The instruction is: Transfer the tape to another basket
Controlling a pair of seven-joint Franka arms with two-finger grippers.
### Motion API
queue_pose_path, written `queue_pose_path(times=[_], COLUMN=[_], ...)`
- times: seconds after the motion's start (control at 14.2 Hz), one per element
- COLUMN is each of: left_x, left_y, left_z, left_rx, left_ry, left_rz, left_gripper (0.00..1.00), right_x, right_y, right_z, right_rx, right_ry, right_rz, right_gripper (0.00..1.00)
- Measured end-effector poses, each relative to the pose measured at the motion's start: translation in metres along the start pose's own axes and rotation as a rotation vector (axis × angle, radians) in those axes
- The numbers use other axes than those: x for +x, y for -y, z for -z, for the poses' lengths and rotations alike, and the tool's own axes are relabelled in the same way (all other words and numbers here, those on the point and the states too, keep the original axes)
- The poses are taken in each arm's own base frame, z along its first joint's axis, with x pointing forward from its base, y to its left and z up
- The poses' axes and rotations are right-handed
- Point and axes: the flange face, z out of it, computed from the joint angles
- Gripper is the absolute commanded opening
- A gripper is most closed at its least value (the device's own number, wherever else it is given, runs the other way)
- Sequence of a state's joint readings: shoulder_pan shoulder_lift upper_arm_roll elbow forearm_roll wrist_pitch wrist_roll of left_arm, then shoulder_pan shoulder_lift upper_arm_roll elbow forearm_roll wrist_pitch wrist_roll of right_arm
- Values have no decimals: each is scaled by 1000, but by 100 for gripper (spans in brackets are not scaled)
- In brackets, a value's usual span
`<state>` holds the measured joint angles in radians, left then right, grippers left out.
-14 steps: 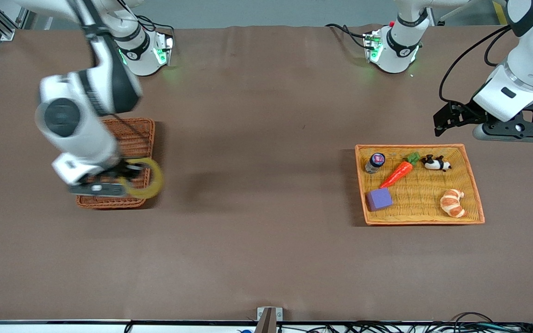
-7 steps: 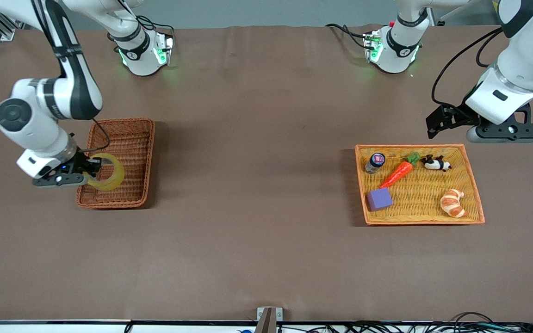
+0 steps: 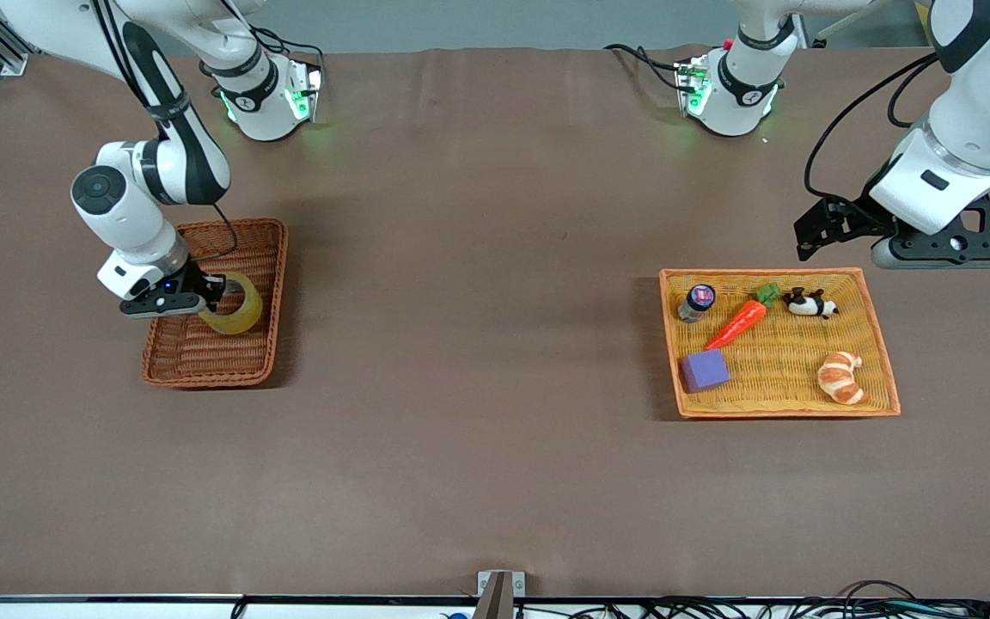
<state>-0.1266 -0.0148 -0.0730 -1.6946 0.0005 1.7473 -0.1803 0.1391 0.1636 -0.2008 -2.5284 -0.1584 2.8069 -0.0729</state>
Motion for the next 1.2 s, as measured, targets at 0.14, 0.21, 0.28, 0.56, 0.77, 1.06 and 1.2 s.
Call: queue_pose_path(times=[0.14, 0.21, 0.28, 0.56, 0.77, 1.06, 1.2], left_x=[0, 0, 1, 2, 1, 0, 1], left_y=[0, 1, 1, 5, 4, -1, 1], left_z=[0, 0, -1, -1, -1, -2, -3], left_rx=[0, 0, 1, 3, 3, 3, 4], left_ry=[0, 1, 1, 2, 2, 4, 8], left_rz=[0, 1, 2, 9, 6, -2, 2], left_gripper=[100, 100, 100, 100, 100, 100, 100], right_x=[-2, -2, -3, 7, 42, 84, 104], right_y=[-1, -1, -1, -11, -25, -37, -29], right_z=[-6, -10, -16, -10, 42, 158, 217], right_rx=[-1, -3, -4, -14, -26, -32, -41], right_ry=[8, 0, -4, -41, -67, -24, 12], right_rz=[4, 8, 9, -6, -24, -140, -213], right_gripper=[42, 72, 100, 100, 100, 100, 100])
